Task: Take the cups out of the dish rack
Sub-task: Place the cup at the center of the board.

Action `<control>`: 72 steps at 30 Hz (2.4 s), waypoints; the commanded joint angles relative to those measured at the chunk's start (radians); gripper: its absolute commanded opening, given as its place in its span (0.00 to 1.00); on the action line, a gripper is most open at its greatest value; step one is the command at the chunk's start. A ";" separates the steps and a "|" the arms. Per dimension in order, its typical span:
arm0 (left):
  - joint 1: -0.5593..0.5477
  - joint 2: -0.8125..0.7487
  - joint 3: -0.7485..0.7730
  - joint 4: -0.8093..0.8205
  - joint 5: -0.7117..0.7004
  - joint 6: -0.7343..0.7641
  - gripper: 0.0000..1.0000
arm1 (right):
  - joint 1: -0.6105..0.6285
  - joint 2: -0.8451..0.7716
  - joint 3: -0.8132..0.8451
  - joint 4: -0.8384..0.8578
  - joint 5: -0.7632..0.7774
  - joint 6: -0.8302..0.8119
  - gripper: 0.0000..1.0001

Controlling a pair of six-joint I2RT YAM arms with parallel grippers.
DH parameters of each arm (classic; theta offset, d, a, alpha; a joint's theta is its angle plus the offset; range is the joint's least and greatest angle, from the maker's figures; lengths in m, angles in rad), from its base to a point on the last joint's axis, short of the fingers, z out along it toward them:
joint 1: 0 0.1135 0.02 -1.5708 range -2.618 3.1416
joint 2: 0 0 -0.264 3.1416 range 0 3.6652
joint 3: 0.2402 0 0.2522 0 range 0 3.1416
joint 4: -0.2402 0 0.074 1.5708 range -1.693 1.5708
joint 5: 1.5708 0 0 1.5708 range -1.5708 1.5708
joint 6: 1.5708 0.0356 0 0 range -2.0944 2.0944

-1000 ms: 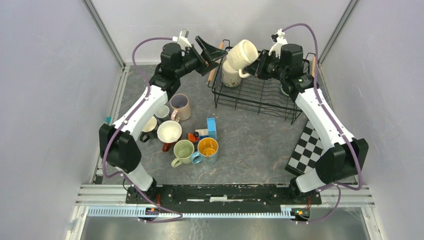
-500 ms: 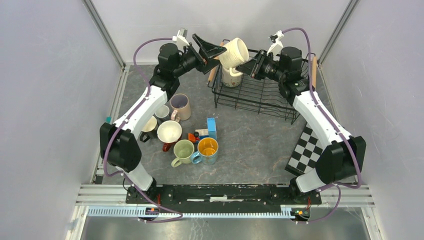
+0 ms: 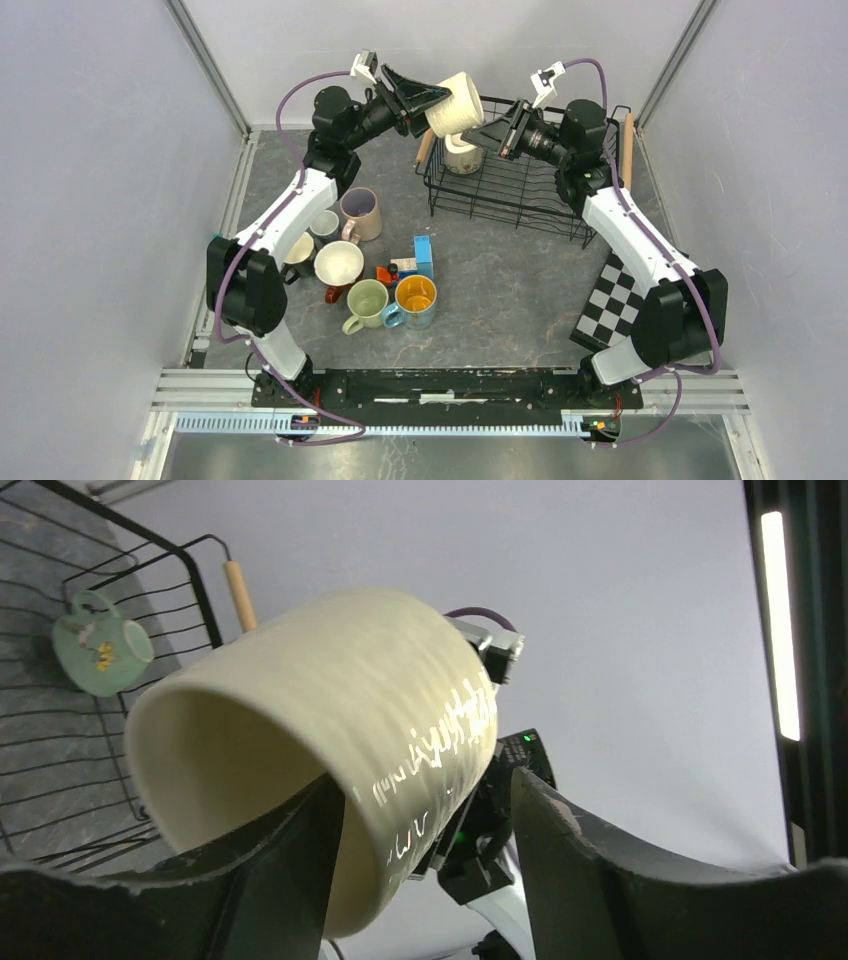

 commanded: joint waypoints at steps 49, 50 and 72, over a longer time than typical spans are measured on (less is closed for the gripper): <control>-0.214 -0.083 0.333 -0.801 -0.069 0.581 0.02 | -0.081 -0.242 0.286 -0.669 0.572 -0.528 0.98; -0.231 -0.082 0.334 -0.838 -0.087 0.618 0.02 | -0.108 -0.234 0.293 -0.677 0.565 -0.527 0.98; -0.615 0.275 0.467 -1.258 -0.582 1.006 0.02 | -0.274 -0.072 0.322 -0.667 0.448 -0.506 0.98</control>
